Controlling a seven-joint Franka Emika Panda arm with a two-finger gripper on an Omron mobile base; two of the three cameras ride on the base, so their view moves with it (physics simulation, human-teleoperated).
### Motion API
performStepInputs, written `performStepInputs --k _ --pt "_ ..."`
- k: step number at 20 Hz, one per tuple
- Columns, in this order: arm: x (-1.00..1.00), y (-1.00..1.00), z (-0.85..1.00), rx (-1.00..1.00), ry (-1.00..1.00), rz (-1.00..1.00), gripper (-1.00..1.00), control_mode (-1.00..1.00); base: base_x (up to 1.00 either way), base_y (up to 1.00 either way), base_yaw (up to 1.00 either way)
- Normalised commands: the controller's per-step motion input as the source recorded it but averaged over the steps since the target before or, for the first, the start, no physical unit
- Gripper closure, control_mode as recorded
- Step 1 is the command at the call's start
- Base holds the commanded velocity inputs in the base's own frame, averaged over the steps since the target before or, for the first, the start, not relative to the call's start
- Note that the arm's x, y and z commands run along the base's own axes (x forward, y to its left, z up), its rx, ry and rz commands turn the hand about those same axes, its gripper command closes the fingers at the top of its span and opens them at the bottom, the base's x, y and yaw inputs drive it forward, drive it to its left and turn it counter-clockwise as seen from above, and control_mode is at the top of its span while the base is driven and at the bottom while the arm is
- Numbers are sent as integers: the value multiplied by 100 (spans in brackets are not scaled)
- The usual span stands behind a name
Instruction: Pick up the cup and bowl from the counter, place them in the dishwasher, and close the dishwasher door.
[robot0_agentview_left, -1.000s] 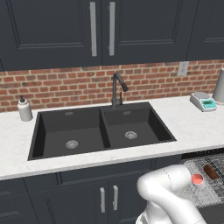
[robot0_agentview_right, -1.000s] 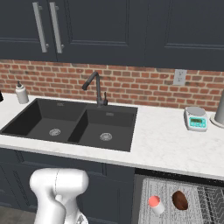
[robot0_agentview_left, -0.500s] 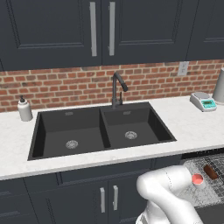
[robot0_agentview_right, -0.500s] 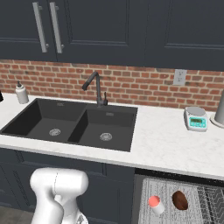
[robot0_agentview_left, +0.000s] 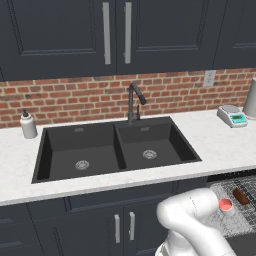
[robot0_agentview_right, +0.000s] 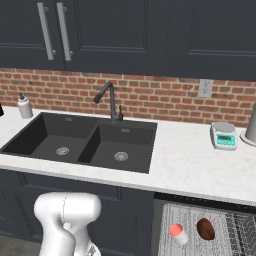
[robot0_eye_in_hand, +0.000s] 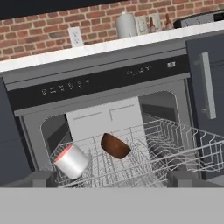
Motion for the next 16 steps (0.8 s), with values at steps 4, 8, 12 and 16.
performStepInputs --k 4,8,12,16 --pt "-20 -52 -16 0 -7 -1 -100 -100 0 0 0" --pt "-50 -49 -26 1 -12 0 -100 -100 0 0 0" --pt "-64 -46 -40 1 -11 0 -100 -100 0 0 0" --pt "-74 -29 -60 0 -11 0 -100 -100 0 0 0"
